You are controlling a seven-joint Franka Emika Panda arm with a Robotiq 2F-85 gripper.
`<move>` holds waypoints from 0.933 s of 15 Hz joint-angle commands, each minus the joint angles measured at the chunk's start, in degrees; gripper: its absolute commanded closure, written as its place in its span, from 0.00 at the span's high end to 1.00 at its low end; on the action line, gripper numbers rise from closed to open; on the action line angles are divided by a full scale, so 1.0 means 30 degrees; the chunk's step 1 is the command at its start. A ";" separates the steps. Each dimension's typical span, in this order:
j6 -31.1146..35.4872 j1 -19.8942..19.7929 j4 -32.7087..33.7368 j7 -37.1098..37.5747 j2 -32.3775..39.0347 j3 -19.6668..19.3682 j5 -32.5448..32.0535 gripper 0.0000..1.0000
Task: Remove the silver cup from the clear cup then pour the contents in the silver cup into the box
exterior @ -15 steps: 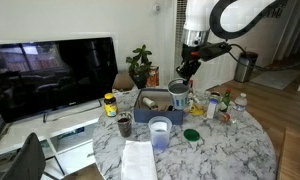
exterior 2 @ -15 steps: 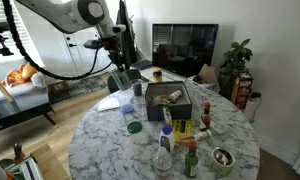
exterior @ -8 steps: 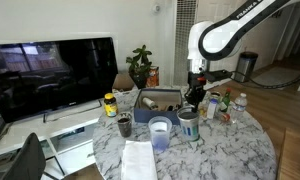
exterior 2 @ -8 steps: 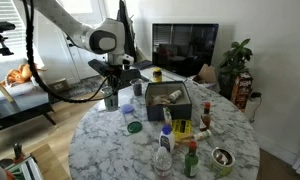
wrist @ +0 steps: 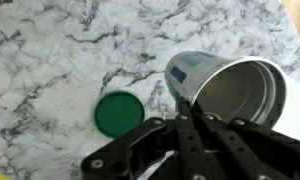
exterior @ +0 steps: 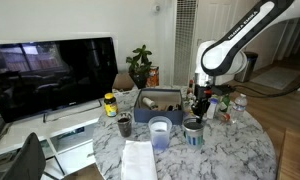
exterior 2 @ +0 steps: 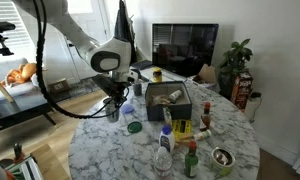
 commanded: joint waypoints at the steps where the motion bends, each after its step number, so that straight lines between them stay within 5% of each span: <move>1: 0.3161 0.0103 -0.0869 0.0005 0.0546 0.0293 0.0538 0.01; 14: 0.8068 -0.0130 -0.0720 -0.0084 0.3359 0.1904 -0.0382 0.05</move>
